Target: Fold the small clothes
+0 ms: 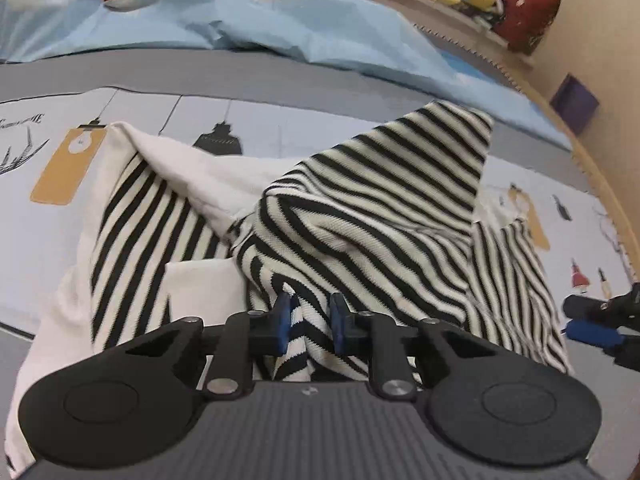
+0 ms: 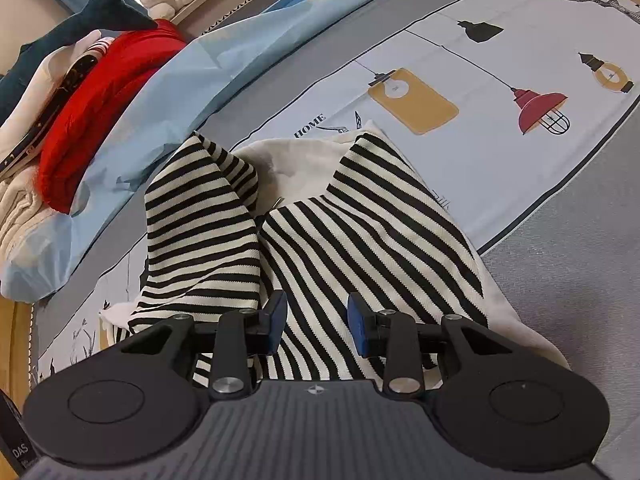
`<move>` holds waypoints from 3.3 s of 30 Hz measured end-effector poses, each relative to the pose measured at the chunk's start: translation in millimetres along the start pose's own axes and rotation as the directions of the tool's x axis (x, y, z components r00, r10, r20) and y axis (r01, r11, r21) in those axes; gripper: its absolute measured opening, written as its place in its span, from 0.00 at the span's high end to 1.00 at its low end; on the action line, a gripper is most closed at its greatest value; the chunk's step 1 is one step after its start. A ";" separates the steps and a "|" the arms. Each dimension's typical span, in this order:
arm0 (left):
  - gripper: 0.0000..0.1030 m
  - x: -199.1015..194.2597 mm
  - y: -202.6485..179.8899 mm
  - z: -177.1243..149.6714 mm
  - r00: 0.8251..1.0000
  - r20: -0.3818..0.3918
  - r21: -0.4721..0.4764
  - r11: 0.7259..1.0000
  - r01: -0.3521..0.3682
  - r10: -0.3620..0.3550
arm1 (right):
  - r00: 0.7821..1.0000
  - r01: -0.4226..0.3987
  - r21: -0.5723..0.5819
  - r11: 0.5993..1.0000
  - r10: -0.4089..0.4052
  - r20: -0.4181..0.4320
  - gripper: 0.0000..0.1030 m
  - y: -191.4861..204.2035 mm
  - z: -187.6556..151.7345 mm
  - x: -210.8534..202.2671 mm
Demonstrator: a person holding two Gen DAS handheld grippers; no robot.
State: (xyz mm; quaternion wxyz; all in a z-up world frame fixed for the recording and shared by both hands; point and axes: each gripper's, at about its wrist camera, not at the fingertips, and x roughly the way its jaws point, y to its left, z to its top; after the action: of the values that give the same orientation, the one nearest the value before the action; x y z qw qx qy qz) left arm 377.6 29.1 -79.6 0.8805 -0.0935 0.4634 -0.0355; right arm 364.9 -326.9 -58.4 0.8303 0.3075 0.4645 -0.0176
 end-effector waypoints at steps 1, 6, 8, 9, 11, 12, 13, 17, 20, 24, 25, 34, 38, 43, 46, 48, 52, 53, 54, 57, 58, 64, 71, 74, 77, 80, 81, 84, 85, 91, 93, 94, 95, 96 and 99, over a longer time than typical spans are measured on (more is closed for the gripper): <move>0.74 -0.2 3.1 1.1 1.000 -0.010 -0.023 1.000 -0.019 0.018 | 1.000 0.000 0.000 1.000 0.000 0.000 0.65 0.2 -0.1 -0.1; 0.70 -18.6 18.7 8.9 0.998 0.046 -0.140 0.989 0.048 -0.042 | 1.000 0.001 0.000 1.000 -0.001 -0.003 0.65 0.3 -0.8 1.1; 0.70 -16.8 22.5 10.5 0.994 0.013 -0.180 0.978 0.108 -0.108 | 1.000 0.002 -0.001 1.000 -0.002 -0.005 0.65 0.9 -1.2 1.9; 0.70 -12.1 23.5 9.5 0.991 -0.019 -0.196 0.972 0.127 -0.134 | 1.000 0.001 -0.001 1.000 -0.001 -0.005 0.65 1.3 -1.2 2.1; 0.70 2.3 25.1 4.5 0.985 -0.094 -0.213 0.969 0.122 -0.144 | 1.000 0.000 -0.001 1.000 0.000 -0.006 0.65 1.8 -1.1 2.7; 0.70 7.9 25.8 2.1 0.984 -0.114 -0.220 0.970 0.106 -0.134 | 1.000 0.000 -0.001 1.000 0.000 -0.006 0.65 1.8 -1.2 2.9; 0.70 11.8 26.8 0.5 0.984 -0.126 -0.231 0.968 0.096 -0.127 | 1.000 0.000 0.000 1.000 0.000 -0.007 0.65 2.0 -1.2 3.2; 0.74 12.1 26.8 1.8 0.988 -0.099 -0.246 0.965 0.094 -0.122 | 1.000 0.000 0.004 1.000 0.000 -0.014 0.65 1.8 -1.2 6.0; 0.99 -8.6 18.1 11.4 0.993 0.032 -0.174 0.977 0.122 -0.118 | 1.000 0.002 0.007 1.000 -0.002 -0.017 0.65 0.7 -0.5 7.2; 0.99 -72.7 -10.1 22.4 0.901 0.327 0.124 0.958 0.258 -0.285 | 1.000 0.003 0.013 1.000 -0.003 -0.014 0.65 -0.1 0.5 7.0; 0.99 -89.2 -18.9 19.3 0.860 0.363 0.242 0.927 0.285 -0.359 | 1.000 0.003 0.017 1.000 -0.003 -0.011 0.65 -0.6 1.2 6.6; 0.95 -68.0 -45.2 -52.0 0.834 -0.316 0.637 0.550 0.540 -0.453 | 0.999 0.024 0.061 0.998 -0.027 0.036 0.65 -13.1 11.4 -0.3; 0.54 -58.3 -10.4 -3.7 0.880 -0.144 0.402 0.786 0.470 -0.452 | 1.000 0.001 0.080 0.997 -0.003 0.019 0.64 -13.6 11.6 3.9; 0.49 -10.2 29.5 20.0 0.940 -0.191 -0.040 0.959 0.282 -0.284 | 0.999 0.002 0.076 0.997 0.002 -0.054 0.58 -9.6 2.7 20.1; 0.49 6.0 28.4 12.2 0.937 -0.256 -0.085 0.971 0.225 -0.239 | 0.996 0.064 0.084 0.994 -0.059 -0.067 0.58 -13.2 -0.9 27.1; 0.50 12.3 25.2 10.2 0.931 -0.262 -0.102 0.967 0.234 -0.253 | 0.992 0.111 0.095 0.989 -0.105 -0.063 0.58 -18.1 -1.2 29.7; 0.93 14.0 23.2 3.9 0.959 -0.221 -0.064 0.984 0.168 -0.178 | 0.987 0.142 0.095 0.985 -0.135 -0.083 0.58 -23.7 -3.5 40.1; 0.98 16.2 22.8 4.7 0.966 -0.205 -0.056 0.987 0.151 -0.160 | 0.986 0.145 0.096 0.985 -0.137 -0.093 0.58 -24.3 -5.6 43.0; 0.98 10.8 20.5 5.1 0.970 -0.186 -0.055 0.987 0.149 -0.156 | 0.985 0.147 0.089 0.985 -0.139 -0.098 0.59 -23.7 -7.6 45.4; 0.99 -9.0 40.8 17.2 0.987 -0.055 -0.088 0.985 0.146 -0.151 | 0.989 0.117 0.057 0.992 -0.111 -0.096 0.99 -17.2 -11.0 48.6; 0.99 -20.4 48.8 25.0 0.990 0.021 -0.108 0.984 0.138 -0.136 | 0.993 0.083 0.066 0.994 -0.078 -0.086 0.99 -15.0 -11.8 47.2; 0.98 -60.5 85.8 42.2 0.976 0.196 -0.177 0.975 0.134 -0.099 | 0.937 -0.349 0.106 0.931 0.348 0.024 0.99 10.2 -9.4 14.5; 0.72 -30.7 88.6 26.9 0.997 -0.011 -0.184 0.980 0.075 -0.078 | 0.984 0.076 0.098 0.992 -0.059 -0.166 0.93 -13.0 -22.8 51.2; 0.28 -36.3 87.3 31.2 0.995 0.001 -0.227 0.969 0.098 -0.100 | 0.992 0.014 0.166 0.986 0.006 -0.124 0.89 -18.1 -15.3 44.3; 0.32 -14.1 96.9 21.4 0.986 -0.137 -0.322 0.945 0.048 -0.097 | 0.994 0.015 0.128 0.992 -0.001 -0.112 0.66 -14.4 -15.2 44.1; 0.80 7.5 111.5 10.1 0.965 -0.189 -0.432 0.898 0.084 -0.181 | 0.986 0.045 0.142 0.989 -0.021 -0.167 0.67 -18.3 -23.2 55.9; 0.94 6.5 113.1 7.9 0.970 -0.161 -0.448 0.889 0.093 -0.183 | 0.985 0.046 0.144 0.988 -0.021 -0.170 0.70 -18.1 -26.9 57.3; 0.94 -24.5 106.6 24.6 0.965 0.058 -0.424 0.869 0.257 -0.256 | 0.992 0.024 0.120 0.992 -0.009 -0.122 0.97 -14.9 -26.4 48.0; 0.94 -30.8 103.4 28.8 0.957 0.100 -0.397 0.871 0.288 -0.271 | 0.995 -0.010 0.120 0.993 0.022 -0.099 0.98 -12.0 -25.4 42.7; 0.71 10.5 117.3 5.1 0.977 -0.201 -0.434 0.901 -0.022 -0.073 | 0.992 0.063 0.165 0.984 -0.043 -0.119 0.96 -23.0 -29.3 42.3; 0.71 -6.5 110.7 13.6 0.991 -0.127 -0.386 0.923 -0.008 -0.045 | 0.985 0.120 0.202 0.972 -0.090 -0.149 0.86 -32.1 -31.8 46.2; 0.69 -19.4 102.4 20.1 0.998 -0.058 -0.325 0.946 0.003 -0.023 | 0.986 0.127 0.201 0.971 -0.101 -0.136 0.83 -30.7 -30.9 43.5; 0.68 -30.5 94.3 24.4 1.000 0.003 -0.269 0.963 0.008 -0.007 | 0.988 0.132 0.181 0.975 -0.114 -0.107 0.79 -26.4 -29.2 38.0; 0.68 -36.3 89.8 26.3 0.999 0.038 -0.241 0.970 0.015 -0.006 | 0.990 0.141 0.138 0.980 -0.136 -0.047 0.79 -18.1 -27.1 29.1; 0.68 -42.0 81.1 25.8 0.996 0.073 -0.222 0.973 0.071 -0.057 | 0.989 0.123 0.010 0.992 -0.124 0.076 0.77 4.4 -26.0 11.6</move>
State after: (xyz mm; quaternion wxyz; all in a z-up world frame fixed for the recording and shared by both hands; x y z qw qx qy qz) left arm 373.1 118.3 -47.4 0.8775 -0.2082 0.4319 -0.0083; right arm 353.0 -306.7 -75.2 0.8440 0.2795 0.4504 -0.0819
